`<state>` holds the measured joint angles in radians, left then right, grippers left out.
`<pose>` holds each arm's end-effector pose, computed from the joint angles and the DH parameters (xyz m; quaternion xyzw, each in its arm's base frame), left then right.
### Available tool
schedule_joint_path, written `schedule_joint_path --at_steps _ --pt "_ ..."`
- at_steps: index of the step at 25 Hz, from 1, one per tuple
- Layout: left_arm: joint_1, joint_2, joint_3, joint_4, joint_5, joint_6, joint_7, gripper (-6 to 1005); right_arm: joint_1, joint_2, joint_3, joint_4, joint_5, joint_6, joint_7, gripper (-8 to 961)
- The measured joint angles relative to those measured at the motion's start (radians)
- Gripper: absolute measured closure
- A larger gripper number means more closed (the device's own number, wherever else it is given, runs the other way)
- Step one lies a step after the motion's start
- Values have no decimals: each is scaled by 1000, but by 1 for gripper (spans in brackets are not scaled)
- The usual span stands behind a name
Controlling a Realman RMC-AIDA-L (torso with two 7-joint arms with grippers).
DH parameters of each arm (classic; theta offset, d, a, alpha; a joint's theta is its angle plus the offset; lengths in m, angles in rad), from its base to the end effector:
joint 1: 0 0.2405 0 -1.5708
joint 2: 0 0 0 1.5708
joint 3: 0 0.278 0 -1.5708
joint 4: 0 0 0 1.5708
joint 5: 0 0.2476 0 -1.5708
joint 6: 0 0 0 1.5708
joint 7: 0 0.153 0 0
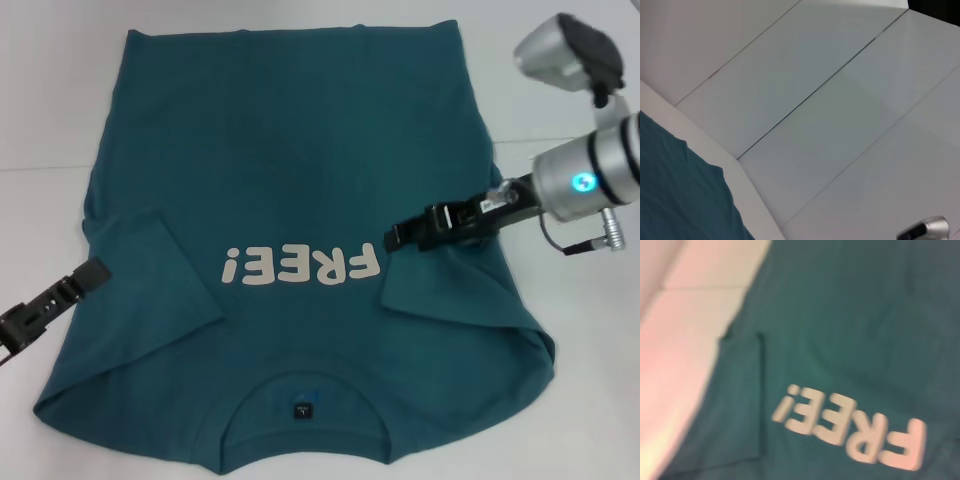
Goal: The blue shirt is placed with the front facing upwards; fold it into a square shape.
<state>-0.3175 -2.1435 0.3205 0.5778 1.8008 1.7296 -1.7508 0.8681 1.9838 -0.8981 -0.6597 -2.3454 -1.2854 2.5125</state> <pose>-0.3553 0.2946 0.0136 -0.7129 -0.4756 -0.4921 0.1534 0.2244 0.4835 -0.0083 -0.8303 0.5344 0.0558 0.1482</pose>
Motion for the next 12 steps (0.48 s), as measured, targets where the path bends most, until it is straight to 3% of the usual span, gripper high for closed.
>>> schedule_joint_path --at_steps 7,12 --pt "0 17 0 34 7 37 -186 278 -106 -61 125 0 266 -187 -125 307" --pt "4 32 1 74 41 69 -376 279 -159 -93 160 -2 327 -264 -129 226"
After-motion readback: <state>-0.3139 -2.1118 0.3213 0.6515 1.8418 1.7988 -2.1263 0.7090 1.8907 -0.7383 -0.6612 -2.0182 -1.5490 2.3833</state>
